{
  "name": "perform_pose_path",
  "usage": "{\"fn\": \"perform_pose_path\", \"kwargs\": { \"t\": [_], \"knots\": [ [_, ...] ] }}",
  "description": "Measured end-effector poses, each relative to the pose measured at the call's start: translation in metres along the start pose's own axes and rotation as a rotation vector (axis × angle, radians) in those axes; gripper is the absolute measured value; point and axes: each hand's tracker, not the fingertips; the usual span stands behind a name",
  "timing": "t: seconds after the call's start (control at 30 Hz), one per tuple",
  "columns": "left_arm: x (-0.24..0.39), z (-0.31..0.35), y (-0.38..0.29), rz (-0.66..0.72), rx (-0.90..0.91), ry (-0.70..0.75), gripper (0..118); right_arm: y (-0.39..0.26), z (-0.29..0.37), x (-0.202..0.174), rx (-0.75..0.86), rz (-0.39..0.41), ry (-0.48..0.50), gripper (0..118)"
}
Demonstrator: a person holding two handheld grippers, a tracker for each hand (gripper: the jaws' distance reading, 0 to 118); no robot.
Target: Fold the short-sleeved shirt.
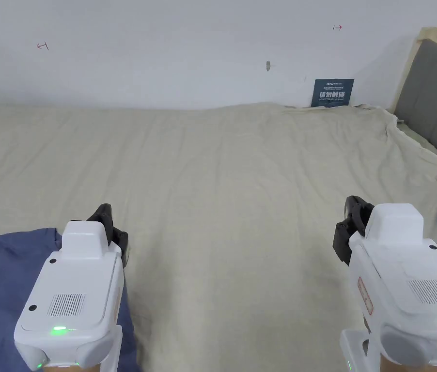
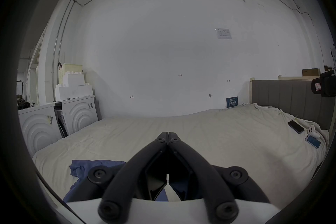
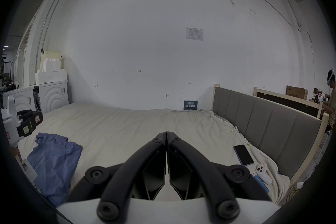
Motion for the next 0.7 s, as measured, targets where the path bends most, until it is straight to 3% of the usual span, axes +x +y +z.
{"fn": "perform_pose_path", "kwargs": {
  "t": [0.7],
  "knots": [
    [-0.0002,0.0007,0.0013,-0.002,0.001,0.0,0,0.0015,-0.0022,0.0019,-0.001,0.005,-0.002,0]
  ]
}}
